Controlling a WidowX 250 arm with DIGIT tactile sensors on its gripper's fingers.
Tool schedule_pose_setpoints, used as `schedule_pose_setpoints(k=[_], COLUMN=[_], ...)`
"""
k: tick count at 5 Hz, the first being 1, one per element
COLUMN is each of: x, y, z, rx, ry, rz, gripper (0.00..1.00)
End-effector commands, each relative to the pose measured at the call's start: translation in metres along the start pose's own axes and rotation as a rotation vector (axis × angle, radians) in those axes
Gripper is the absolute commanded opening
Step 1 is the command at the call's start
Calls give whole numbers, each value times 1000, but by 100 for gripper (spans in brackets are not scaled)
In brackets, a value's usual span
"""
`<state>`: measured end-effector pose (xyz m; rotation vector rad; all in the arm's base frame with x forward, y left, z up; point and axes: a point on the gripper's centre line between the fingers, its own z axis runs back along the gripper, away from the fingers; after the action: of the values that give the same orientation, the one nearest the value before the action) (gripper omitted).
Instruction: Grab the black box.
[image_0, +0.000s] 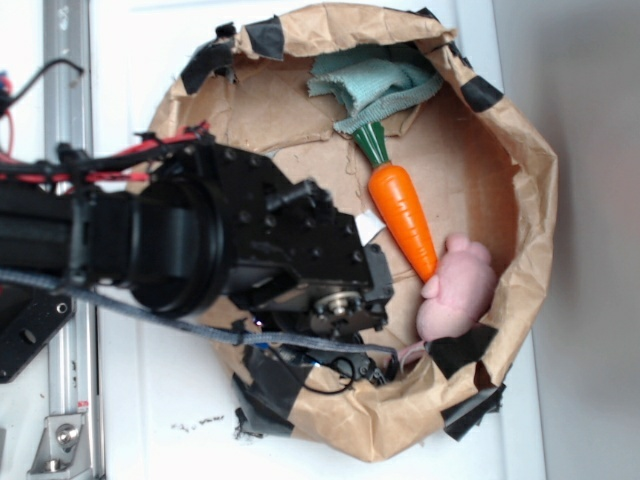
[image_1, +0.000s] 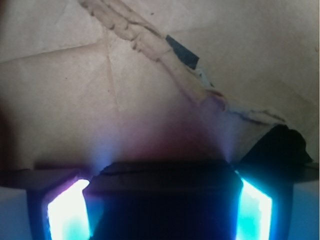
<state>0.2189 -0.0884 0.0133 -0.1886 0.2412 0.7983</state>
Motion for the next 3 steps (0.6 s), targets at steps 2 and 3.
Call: schedule_pose_setpoints(k=[2,3], x=[2,11], y=[-8,2], z=[5,26], rx=[-22,-47], ry=[6,-49], rz=[0,-5], gripper=[0,0])
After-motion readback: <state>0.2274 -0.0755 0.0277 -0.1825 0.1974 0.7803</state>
